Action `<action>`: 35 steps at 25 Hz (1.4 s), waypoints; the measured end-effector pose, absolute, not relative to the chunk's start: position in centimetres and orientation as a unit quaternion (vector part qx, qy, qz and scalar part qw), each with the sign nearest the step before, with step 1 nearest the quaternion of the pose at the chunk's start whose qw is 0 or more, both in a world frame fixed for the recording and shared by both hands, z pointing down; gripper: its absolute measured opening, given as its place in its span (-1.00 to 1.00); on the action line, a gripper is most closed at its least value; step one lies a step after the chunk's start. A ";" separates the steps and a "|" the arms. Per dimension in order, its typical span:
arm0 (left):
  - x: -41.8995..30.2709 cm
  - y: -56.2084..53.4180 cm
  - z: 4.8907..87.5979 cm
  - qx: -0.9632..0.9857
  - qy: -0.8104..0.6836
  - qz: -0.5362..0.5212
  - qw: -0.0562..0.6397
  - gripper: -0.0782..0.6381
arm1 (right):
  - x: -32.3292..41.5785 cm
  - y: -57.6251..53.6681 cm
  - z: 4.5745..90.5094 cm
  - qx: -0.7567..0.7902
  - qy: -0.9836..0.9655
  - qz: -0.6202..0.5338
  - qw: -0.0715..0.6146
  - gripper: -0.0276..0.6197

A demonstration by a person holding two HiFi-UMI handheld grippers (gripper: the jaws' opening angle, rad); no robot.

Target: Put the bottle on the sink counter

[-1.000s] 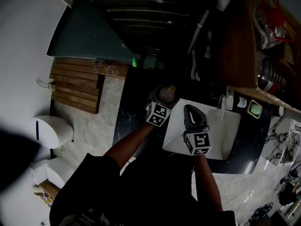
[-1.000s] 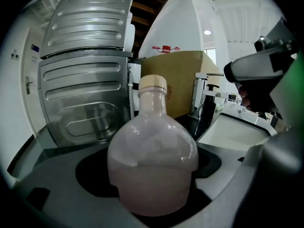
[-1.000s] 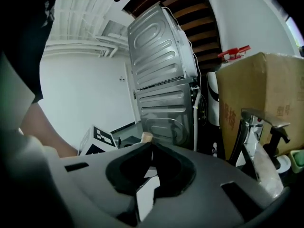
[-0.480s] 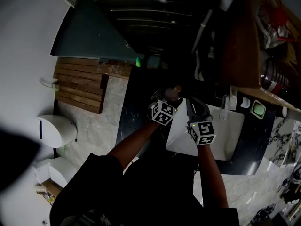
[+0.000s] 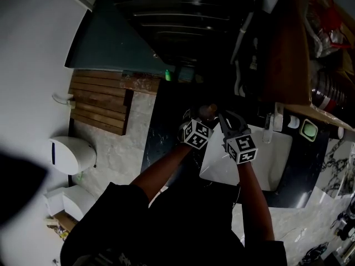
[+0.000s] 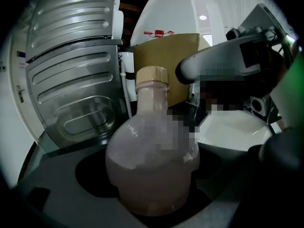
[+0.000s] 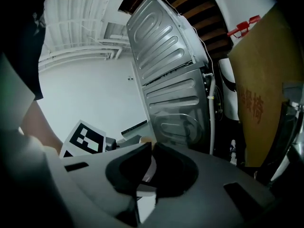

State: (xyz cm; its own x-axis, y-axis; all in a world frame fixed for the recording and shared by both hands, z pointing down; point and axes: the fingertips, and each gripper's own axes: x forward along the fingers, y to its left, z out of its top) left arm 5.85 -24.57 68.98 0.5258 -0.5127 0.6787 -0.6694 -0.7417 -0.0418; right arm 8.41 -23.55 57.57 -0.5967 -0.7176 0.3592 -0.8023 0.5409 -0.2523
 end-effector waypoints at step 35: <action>4.5 -24.3 69.8 0.860 -0.297 0.387 0.149 0.35 | 6.4 -23.6 57.9 0.361 -0.905 0.222 0.040 -0.66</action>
State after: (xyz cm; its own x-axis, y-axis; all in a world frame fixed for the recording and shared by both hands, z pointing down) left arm 4.53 -24.27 69.85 0.5245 -0.3951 0.7542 -0.6253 -0.7800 0.0262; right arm 6.43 -23.62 57.89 -0.7366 -0.6354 0.2316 -0.6706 0.6416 -0.3724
